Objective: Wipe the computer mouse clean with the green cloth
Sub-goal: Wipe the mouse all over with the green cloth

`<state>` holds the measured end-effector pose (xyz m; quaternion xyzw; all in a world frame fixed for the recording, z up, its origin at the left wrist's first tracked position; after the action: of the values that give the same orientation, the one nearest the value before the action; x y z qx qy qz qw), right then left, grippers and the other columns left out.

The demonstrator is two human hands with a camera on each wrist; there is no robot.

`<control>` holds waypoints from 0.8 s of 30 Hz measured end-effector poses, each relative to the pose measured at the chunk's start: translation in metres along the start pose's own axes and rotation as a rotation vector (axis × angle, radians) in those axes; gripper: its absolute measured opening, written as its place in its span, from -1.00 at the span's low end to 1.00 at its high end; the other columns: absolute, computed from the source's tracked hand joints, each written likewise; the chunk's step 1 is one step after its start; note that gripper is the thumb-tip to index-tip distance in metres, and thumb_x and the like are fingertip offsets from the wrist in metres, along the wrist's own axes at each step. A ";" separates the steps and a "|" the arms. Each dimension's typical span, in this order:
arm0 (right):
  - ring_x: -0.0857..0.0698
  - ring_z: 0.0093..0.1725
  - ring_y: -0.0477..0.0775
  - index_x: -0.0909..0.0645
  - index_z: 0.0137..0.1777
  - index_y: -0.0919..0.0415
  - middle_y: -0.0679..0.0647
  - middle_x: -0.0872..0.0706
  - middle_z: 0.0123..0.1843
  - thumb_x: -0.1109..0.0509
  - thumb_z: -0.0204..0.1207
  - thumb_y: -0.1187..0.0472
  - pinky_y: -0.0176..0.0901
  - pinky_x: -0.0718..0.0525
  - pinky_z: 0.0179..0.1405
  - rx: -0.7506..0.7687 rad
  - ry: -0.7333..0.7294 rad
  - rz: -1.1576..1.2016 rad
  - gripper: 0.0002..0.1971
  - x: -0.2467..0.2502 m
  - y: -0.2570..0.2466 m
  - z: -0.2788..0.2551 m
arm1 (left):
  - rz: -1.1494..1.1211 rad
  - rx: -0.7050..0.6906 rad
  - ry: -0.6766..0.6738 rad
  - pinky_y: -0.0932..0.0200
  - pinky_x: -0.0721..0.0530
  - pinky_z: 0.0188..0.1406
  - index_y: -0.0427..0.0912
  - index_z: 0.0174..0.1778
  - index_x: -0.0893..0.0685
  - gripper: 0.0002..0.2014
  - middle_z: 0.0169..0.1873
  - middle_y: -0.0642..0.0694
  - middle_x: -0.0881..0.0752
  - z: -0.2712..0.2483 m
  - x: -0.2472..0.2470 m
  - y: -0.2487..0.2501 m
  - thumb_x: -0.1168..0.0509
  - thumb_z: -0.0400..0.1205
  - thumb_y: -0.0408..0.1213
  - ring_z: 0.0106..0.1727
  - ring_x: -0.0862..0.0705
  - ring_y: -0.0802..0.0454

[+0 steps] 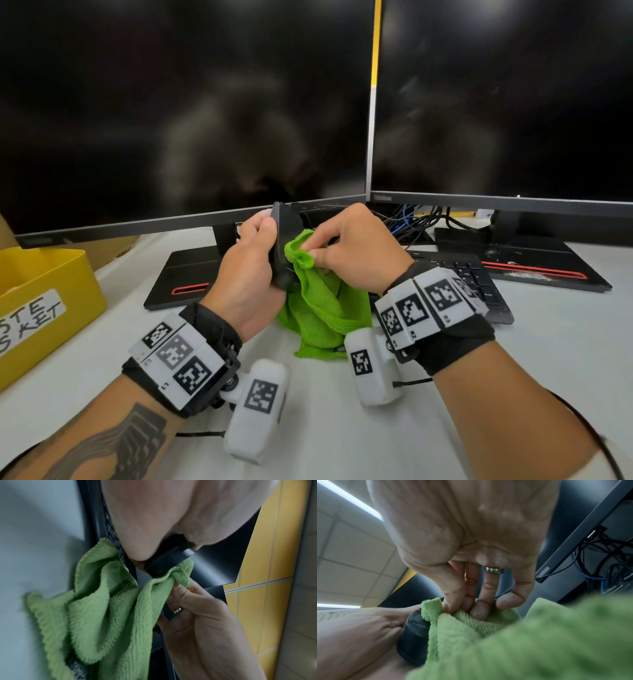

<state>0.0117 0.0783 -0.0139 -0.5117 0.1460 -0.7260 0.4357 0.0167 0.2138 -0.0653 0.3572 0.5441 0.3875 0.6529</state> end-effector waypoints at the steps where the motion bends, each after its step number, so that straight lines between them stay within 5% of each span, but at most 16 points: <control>1: -0.65 -0.34 -0.27 -0.92 -0.11 0.09 -0.24 -0.72 -0.43 -0.60 0.48 0.29 -0.27 -0.62 -0.06 0.003 0.001 -0.003 -0.90 0.000 -0.002 0.000 | 0.001 -0.001 0.005 -0.32 -0.64 0.52 -0.14 0.57 -0.53 -0.67 0.47 -0.43 -0.67 0.000 0.001 -0.001 -0.04 0.93 -0.21 0.50 -0.69 -0.36; 4: -0.67 -0.39 -0.33 -0.92 -0.10 0.08 -0.25 -0.75 -0.42 -0.61 0.48 0.31 -0.23 -0.67 -0.09 0.037 0.008 0.059 -0.88 0.001 -0.013 -0.001 | 0.017 0.009 0.007 -0.35 -0.67 0.50 0.01 0.38 -0.60 -0.77 0.32 -0.33 -0.78 -0.002 0.001 -0.002 -0.07 0.92 -0.16 0.37 -0.79 -0.30; 6: -0.69 -0.38 -0.34 -0.92 -0.09 0.09 -0.23 -0.78 -0.38 -0.63 0.47 0.30 -0.21 -0.69 -0.07 0.067 0.015 0.114 -0.90 0.000 -0.020 -0.002 | -0.013 0.028 0.013 -0.34 -0.72 0.42 -0.07 0.46 -0.55 -0.75 0.25 -0.33 -0.76 -0.001 0.000 -0.005 -0.10 0.92 -0.15 0.26 -0.80 -0.28; 9: -0.69 -0.41 -0.30 -0.92 -0.08 0.12 -0.17 -0.80 -0.39 -0.63 0.47 0.31 -0.22 -0.67 -0.12 0.085 0.008 0.153 -0.90 -0.003 -0.025 -0.002 | -0.076 0.108 0.011 -0.44 -0.66 0.47 -0.17 0.71 -0.42 -0.41 0.50 -0.50 -0.61 0.000 -0.003 -0.012 -0.26 0.78 -0.02 0.47 -0.69 -0.46; 12: -0.67 -0.48 -0.24 -0.91 -0.08 0.17 -0.16 -0.73 -0.53 -0.61 0.51 0.33 -0.34 -0.61 -0.32 0.048 -0.017 0.181 -0.93 -0.002 -0.025 -0.004 | -0.137 0.149 -0.031 -0.53 -0.62 0.47 -0.18 0.73 -0.39 -0.36 0.59 -0.59 -0.50 0.001 -0.007 -0.015 -0.26 0.74 -0.01 0.59 -0.55 -0.56; 17: -0.58 -0.56 -0.34 -0.88 -0.19 0.16 -0.19 -0.67 -0.62 -0.54 0.50 0.45 -0.46 -0.54 -0.42 -0.063 -0.152 0.182 -0.81 -0.008 -0.022 -0.008 | -0.096 0.110 -0.050 -0.29 -0.82 0.22 -0.24 0.70 -0.44 -0.53 0.36 -0.44 -0.68 0.000 -0.003 -0.010 -0.05 0.91 -0.09 0.26 -0.76 -0.33; 20: -0.72 -0.34 -0.11 -0.89 -0.27 0.20 0.09 -0.81 -0.43 -0.52 0.39 0.39 -0.13 -0.72 -0.21 -0.101 -0.165 0.080 -0.86 -0.010 -0.019 -0.008 | -0.125 0.120 -0.064 -0.19 -0.78 0.36 -0.33 0.62 -0.51 -0.53 0.47 -0.47 -0.67 -0.001 -0.003 -0.005 -0.05 0.91 -0.10 0.43 -0.71 -0.34; 24: -0.74 -0.15 0.32 -0.81 -0.10 0.43 0.37 -0.82 -0.14 -0.44 0.36 0.31 0.21 -0.80 0.01 -0.166 -0.037 0.083 -0.79 0.007 -0.007 -0.002 | -0.199 0.124 -0.104 -0.01 -0.80 0.26 -0.32 0.59 -0.53 -0.54 0.38 -0.33 -0.70 -0.006 -0.011 0.003 0.00 0.92 -0.09 0.40 -0.71 -0.23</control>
<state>0.0064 0.0760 -0.0059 -0.5530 0.2185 -0.6831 0.4241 0.0090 0.2055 -0.0586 0.3608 0.5650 0.2674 0.6921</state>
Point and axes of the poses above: each hand's wrist, its own z-axis towards the middle knuckle, its own x-axis out of the back of the hand, y = z × x, the point moved 8 cm from there along z, towards the middle knuckle
